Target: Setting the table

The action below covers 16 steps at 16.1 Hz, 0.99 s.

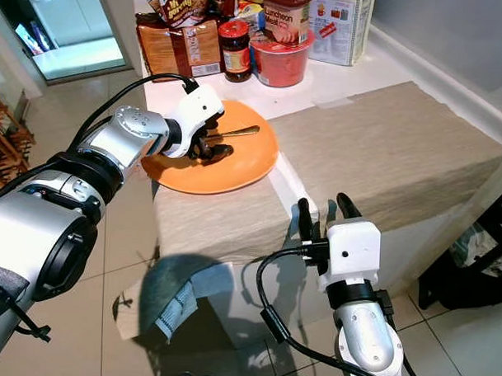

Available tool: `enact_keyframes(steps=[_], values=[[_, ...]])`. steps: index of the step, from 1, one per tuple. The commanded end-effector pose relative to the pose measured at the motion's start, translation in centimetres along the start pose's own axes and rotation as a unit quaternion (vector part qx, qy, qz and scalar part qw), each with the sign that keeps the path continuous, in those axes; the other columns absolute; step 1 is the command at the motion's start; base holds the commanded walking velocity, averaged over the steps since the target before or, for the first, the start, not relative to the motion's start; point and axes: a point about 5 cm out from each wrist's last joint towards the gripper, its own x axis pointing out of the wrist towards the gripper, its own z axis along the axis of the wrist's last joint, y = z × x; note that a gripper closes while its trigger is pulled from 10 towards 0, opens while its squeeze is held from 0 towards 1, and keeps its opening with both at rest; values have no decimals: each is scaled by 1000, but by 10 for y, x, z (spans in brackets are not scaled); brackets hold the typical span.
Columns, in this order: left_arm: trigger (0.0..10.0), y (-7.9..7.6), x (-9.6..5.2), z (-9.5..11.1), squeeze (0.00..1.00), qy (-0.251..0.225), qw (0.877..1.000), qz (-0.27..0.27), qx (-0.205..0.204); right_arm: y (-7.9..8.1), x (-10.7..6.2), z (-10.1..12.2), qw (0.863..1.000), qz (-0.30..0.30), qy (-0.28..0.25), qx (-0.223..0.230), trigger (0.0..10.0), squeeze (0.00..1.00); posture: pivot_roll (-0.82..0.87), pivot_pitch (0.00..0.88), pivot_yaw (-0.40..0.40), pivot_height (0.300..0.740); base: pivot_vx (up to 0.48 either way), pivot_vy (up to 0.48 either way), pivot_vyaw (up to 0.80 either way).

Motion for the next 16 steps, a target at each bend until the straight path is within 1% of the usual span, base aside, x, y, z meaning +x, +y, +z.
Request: enact_keyframes(steps=[1, 3, 4, 8, 11, 14, 16], values=[[0, -4, 1, -23, 0, 49, 999, -3, -23, 2, -1, 4, 1000, 1, -4, 2, 10000, 0, -130, 115, 139, 740, 0, 0, 0], [0, -7, 0, -33, 0, 72, 995, -16, -70, 3, -1, 3, 1000, 0, -2, 5, 10000, 0, -130, 116, 139, 740, 0, 0, 0], [0, -8, 0, -36, 0, 75, 994, -14, -83, 4, -1, 3, 1000, -1, 0, 7, 10000, 0, -130, 116, 139, 740, 0, 0, 0], [0, -8, -1, -38, 0, 77, 992, -22, -95, 4, 0, 2, 1000, 0, 1, 9, 10000, 0, -126, 112, 136, 740, 0, 0, 0], [0, -7, -2, -38, 0, 84, 993, -25, -84, 5, 3, 0, 1000, 0, 2, 10, 10000, 0, -121, 105, 136, 740, 0, 0, 0], [0, -5, -3, -38, 0, 89, 995, -14, -37, 7, 4, -1, 1000, 2, 3, 11, 10000, 0, -117, 94, 134, 740, 0, 0, 0], [0, -2, -3, -35, 0, 85, 996, -8, -24, 7, 5, -2, 1000, 5, 3, 12, 10000, 0, -116, 87, 133, 740, 0, 0, 0]])
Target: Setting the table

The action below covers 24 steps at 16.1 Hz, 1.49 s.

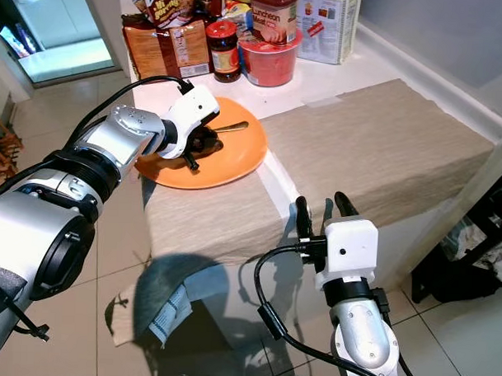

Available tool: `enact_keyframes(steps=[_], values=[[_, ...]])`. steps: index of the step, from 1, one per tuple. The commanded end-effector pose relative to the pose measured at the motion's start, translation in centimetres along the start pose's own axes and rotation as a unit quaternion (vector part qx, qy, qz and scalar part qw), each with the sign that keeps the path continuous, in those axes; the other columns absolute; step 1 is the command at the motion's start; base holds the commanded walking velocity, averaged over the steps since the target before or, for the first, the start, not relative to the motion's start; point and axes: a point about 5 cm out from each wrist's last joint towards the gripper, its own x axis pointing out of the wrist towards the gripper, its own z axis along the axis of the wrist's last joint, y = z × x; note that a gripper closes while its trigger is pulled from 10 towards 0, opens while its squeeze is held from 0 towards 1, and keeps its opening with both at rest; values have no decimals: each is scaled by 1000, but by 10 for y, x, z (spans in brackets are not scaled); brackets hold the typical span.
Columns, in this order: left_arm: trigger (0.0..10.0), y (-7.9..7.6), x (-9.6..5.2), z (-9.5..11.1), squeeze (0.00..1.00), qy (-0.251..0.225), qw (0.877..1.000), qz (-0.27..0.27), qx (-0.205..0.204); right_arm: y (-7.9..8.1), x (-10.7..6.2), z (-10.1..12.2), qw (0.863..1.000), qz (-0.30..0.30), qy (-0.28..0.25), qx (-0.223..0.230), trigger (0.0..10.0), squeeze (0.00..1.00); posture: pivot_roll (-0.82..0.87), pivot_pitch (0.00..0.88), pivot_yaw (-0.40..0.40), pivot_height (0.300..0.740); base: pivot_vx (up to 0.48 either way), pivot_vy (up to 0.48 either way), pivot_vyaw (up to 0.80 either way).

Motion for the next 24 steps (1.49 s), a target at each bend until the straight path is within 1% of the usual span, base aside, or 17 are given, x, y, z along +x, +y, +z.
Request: enact_keyframes(steps=[1, 2, 3, 4, 5, 6, 8, 9, 10, 12, 14, 18, 19, 21, 24], values=[[10000, -2, 0, -25, 0, 48, 999, -2, -9, 4, 2, -1, 1000, 5, 2, 2, 10000, 0, -115, 84, 133, 740, 0, 0, 0], [10000, 1, -2, -13, 0, 30, 999, -13, 1, 4, 1, -3, 1000, 5, 4, 2, 10000, 0, -111, 75, 132, 740, 0, 0, 0], [10000, 1, -3, -8, 0, 24, 999, -28, 4, 5, 1, -5, 1000, 7, 7, 2, 10000, 0, -110, 74, 131, 740, 0, 0, 0], [10000, 1, -4, -6, 0, 23, 999, -32, 7, 5, 0, -6, 1000, 7, 8, 2, 10000, 0, -110, 74, 131, 740, 0, 0, 0], [10000, 1, -4, -5, 651, 22, 999, -31, 11, 6, 0, -7, 1000, 8, 9, 2, 10000, 0, -105, 67, 130, 740, 0, 0, 0], [10000, 2, -4, -3, 1000, 17, 999, -24, 16, 7, 2, -9, 1000, 11, 11, 2, 10000, 0, -101, 59, 129, 740, 0, 0, 0], [10000, 7, -6, -4, 1000, 15, 1000, 6, 25, 7, 4, -12, 1000, 12, 12, 1, 10000, 0, -97, 57, 127, 740, 0, 0, 0], [10000, 8, -6, -5, 1000, 16, 999, 12, 27, 6, 4, -12, 1000, 12, 13, 0, 10000, 0, -97, 58, 129, 740, 0, 0, 0], [10000, 11, -7, -11, 1000, 27, 999, 30, 30, 7, 4, -13, 1000, 12, 14, 0, 10000, 0, -98, 57, 129, 740, 0, 0, 0], [10000, 13, -9, -14, 1000, 31, 999, 37, 25, 6, 4, -14, 1000, 11, 14, -1, 10000, 0, -100, 55, 130, 740, 0, 0, 0], [10000, 14, -9, -12, 1000, 29, 998, 40, 25, 6, 4, -15, 1000, 11, 14, -1, 10000, 0, -100, 56, 128, 740, 0, 0, 0], [10000, 17, -10, -8, 1000, 28, 997, 65, 44, 6, 3, -14, 1000, 11, 11, -1, 10000, 0, -109, 60, 130, 740, 0, 0, 0], [10000, 19, -10, -9, 0, 31, 995, 83, 55, 6, 2, -13, 1000, 11, 10, -1, 10000, 0, -116, 63, 131, 740, 0, 0, 0], [10000, 19, -9, -9, 0, 33, 993, 94, 56, 6, 0, -13, 1000, 11, 9, -3, 10000, 0, -125, 67, 132, 740, 0, 0, 0], [10000, 20, -10, -2, 0, 22, 994, 98, 36, 5, -2, -12, 1000, 9, 11, -2, 10000, 0, -137, 73, 136, 740, 0, 0, 0]])
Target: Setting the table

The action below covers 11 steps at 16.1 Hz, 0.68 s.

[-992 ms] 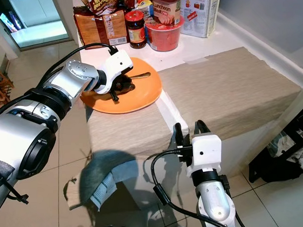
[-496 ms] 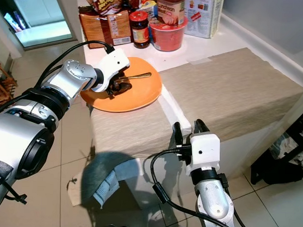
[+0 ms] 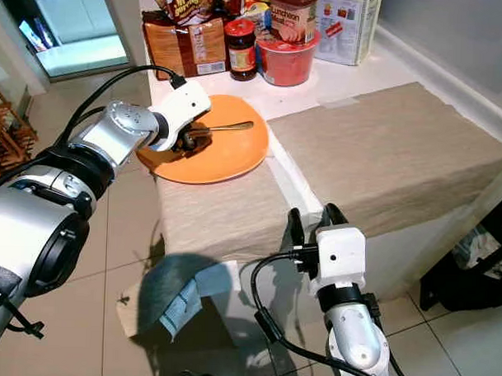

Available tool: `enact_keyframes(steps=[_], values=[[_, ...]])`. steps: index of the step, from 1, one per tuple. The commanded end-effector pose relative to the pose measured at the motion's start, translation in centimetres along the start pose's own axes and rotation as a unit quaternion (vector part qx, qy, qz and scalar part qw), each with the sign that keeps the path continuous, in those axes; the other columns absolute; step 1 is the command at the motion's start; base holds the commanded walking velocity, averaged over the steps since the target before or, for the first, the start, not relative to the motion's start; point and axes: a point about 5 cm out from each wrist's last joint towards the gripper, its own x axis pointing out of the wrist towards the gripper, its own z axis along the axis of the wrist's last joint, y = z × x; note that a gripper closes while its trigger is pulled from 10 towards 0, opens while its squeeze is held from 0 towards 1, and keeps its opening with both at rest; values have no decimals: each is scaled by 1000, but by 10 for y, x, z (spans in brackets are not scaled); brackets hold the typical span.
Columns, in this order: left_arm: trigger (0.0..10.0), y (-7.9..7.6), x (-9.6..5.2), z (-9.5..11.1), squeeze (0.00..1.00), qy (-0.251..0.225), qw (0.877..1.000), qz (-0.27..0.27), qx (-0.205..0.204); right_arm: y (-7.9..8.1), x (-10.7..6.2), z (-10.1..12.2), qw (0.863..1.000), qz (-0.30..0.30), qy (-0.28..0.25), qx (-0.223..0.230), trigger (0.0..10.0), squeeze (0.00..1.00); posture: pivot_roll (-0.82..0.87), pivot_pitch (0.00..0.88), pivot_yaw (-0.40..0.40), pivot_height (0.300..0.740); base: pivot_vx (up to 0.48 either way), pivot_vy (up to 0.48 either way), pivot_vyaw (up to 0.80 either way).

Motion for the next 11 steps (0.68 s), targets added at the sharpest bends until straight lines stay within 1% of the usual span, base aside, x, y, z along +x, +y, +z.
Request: enact_keyframes(steps=[1, 3, 6, 9, 10, 11], values=[[10000, 5, -2, 2, 0, 2, 1000, 9, -14, 1, -2, 5, 1000, -2, -9, -3, 10000, 0, -138, 73, 136, 740, 0, 0, 0], [10000, 6, -2, 11, 0, -4, 1000, 13, -10, 1, -4, 4, 1000, -2, -6, -5, 10000, 0, -146, 76, 141, 740, 0, 0, 0], [10000, 3, -1, 16, 0, -9, 1000, 6, -7, 2, -5, 4, 1000, -3, -5, -4, 10000, 0, -158, 74, 148, 740, 0, 0, 0], [10000, 0, 1, 15, 0, -3, 1000, 1, -18, 2, -8, 3, 1000, -3, -2, -4, 10000, 0, -170, 72, 150, 740, 0, 0, 0], [10000, -3, 2, 11, 0, 7, 1000, -7, -28, 3, -10, 3, 1000, -4, -1, -4, 10000, 0, -180, 70, 153, 740, 0, 0, 0], [10000, -4, 3, 8, 0, 15, 999, -10, -28, 3, -11, 3, 1000, -4, 0, -4, 10000, 0, -184, 70, 156, 740, 0, 0, 0]])
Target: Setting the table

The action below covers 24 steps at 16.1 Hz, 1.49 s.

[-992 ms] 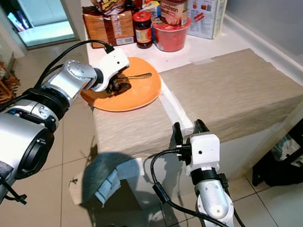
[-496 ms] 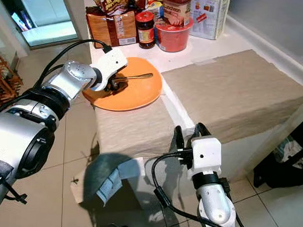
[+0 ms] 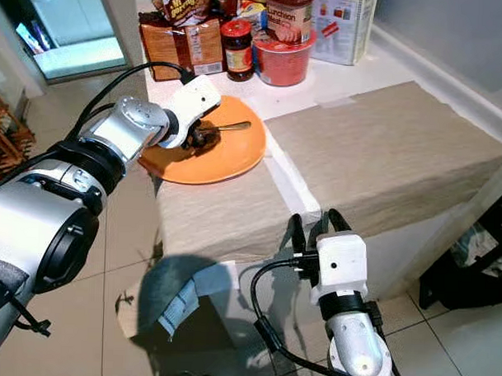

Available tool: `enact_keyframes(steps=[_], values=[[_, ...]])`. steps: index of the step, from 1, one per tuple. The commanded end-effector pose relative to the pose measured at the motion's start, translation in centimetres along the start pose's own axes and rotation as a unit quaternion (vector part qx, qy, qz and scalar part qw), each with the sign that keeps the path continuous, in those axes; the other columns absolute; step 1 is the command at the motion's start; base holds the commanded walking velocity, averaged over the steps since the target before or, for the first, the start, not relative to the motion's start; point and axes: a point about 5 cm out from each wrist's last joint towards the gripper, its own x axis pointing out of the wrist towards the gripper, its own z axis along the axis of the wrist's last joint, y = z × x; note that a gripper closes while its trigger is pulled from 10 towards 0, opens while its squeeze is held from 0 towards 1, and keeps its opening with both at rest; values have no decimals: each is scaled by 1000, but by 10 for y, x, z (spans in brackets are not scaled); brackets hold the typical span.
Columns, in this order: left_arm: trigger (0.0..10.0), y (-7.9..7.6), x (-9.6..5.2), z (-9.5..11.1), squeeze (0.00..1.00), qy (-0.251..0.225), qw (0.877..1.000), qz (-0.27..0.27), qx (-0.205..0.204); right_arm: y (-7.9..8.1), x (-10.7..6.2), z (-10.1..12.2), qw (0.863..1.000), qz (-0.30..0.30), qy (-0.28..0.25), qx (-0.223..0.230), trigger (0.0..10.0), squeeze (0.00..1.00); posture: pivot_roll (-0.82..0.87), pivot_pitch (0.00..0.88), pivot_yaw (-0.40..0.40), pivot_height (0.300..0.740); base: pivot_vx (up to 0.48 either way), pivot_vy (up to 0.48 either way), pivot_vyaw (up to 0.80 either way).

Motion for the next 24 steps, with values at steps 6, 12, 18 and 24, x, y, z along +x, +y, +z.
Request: enact_keyframes(steps=[6, 12, 18, 24], values=[[10000, 2, -2, -16, 0, 27, 998, -1, -59, 4, -7, 4, 1000, 2, 1, 5, 10000, 0, -195, 82, 157, 740, 0, 0, 0], [10000, -21, 7, -18, 0, 33, 995, -69, -68, 5, -8, 3, 1000, 1, 8, 5, 10000, 0, -175, 95, 151, 740, 0, 0, 0], [10000, -39, 12, -7, 0, 12, 990, -135, -33, 8, 1, 1, 1000, 14, 5, 12, 10000, 0, -120, 86, 129, 740, 0, 0, 0], [10000, -14, 1, 22, 0, -27, 995, -96, -22, 8, 4, 0, 1000, 16, 2, 13, 10000, 0, -114, 78, 132, 740, 0, 0, 0]])
